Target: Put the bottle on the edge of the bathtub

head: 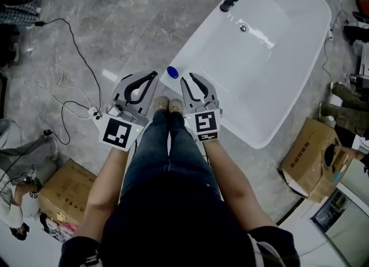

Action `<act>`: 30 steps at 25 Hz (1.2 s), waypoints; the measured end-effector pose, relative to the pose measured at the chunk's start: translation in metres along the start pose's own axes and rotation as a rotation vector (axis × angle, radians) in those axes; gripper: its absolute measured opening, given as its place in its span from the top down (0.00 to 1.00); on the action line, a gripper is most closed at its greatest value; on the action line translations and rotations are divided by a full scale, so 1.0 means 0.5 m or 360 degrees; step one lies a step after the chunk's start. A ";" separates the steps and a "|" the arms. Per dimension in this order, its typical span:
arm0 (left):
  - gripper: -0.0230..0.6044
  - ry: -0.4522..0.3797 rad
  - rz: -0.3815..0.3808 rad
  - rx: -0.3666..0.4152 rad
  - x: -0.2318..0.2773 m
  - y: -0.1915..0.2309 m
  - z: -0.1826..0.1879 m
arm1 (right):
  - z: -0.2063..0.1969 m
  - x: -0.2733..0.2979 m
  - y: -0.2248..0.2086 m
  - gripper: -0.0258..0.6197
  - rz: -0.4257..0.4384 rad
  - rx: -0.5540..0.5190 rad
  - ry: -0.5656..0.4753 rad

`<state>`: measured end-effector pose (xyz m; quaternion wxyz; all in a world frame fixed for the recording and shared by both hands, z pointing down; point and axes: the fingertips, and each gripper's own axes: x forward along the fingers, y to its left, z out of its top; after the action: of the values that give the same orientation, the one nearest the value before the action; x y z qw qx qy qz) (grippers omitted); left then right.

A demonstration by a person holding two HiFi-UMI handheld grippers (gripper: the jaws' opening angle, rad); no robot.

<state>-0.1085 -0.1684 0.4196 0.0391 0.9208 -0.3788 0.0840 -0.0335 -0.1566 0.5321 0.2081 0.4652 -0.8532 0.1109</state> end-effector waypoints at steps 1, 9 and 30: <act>0.93 -0.0014 0.0002 0.0013 -0.005 -0.002 0.020 | 0.027 -0.016 -0.008 0.84 -0.0026 0.0002 -0.0028; 0.93 -0.0162 0.0057 0.0153 -0.041 -0.017 0.185 | 0.221 -0.128 -0.064 0.92 -0.0184 0.0073 -0.0190; 0.93 -0.0399 0.0526 0.0205 -0.149 0.017 0.517 | 0.664 -0.346 -0.059 0.92 -0.0248 -0.0141 -0.0831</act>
<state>-0.1344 -0.1580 0.1517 -0.0815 0.8500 -0.5205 -0.0018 -0.0093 -0.1705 0.1577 0.0093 0.5328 -0.8436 -0.0664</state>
